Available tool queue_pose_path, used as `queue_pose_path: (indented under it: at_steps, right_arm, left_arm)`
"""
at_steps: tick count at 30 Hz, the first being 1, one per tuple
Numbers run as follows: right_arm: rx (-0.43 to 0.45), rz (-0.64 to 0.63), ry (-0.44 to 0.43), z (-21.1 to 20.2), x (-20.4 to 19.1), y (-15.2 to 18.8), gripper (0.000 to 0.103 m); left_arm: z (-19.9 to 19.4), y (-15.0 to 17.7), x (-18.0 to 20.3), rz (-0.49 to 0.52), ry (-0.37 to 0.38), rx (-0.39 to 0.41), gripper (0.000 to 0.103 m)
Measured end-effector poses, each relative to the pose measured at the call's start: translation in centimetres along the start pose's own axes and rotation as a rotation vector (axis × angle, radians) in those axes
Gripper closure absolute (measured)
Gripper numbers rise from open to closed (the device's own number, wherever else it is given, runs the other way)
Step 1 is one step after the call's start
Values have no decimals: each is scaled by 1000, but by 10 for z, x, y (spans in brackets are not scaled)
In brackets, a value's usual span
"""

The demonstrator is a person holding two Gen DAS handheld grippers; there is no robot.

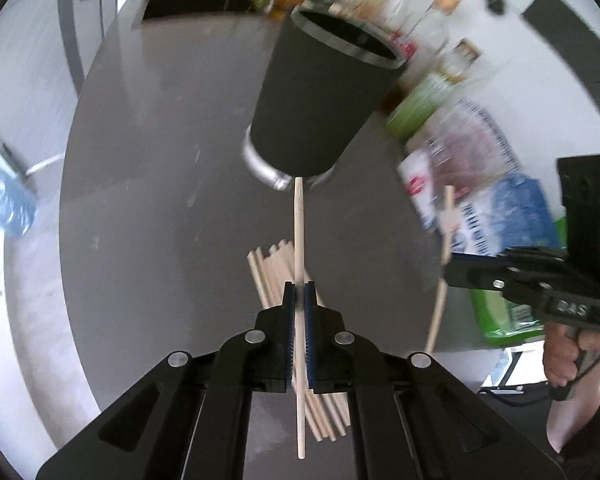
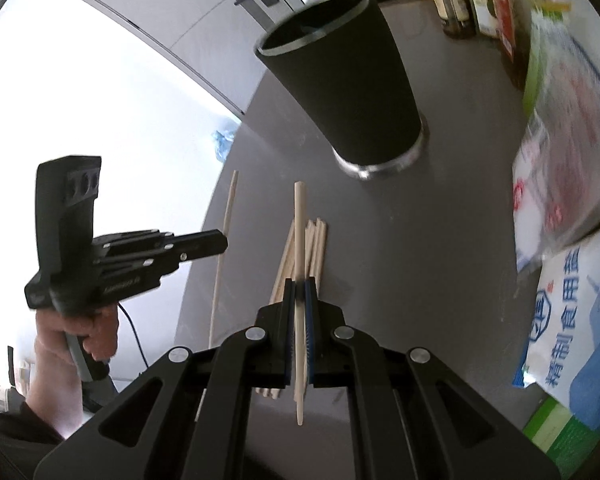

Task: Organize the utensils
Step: 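Carry the chopstick with the right tool over the black utensil holder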

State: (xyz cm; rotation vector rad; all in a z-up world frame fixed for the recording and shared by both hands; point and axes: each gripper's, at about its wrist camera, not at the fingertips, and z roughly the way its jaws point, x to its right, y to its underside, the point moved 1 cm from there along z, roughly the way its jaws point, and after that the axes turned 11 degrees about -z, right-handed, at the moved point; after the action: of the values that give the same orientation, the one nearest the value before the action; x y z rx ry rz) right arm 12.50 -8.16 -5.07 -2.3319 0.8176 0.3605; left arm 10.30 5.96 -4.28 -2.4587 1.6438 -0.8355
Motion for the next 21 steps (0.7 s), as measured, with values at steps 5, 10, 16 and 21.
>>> queue_pose_path:
  at_steps: [5,10,16,21]
  right_arm:
    - [49,-23,9,-19,-11,-17,97]
    - [130,-60,28,-47,-20,-45,97]
    - [233,-86,81,-79,-26,-83,97]
    - [298,-111,109,-99,-31,-109,97]
  left_arm:
    - [-21,-7,17,32,102,113,100]
    - [-44,-25,30,76,171,255,100]
    - [-73,-58,38,68,224,398,100]
    - [-85,-87,43,85,269,489,100]
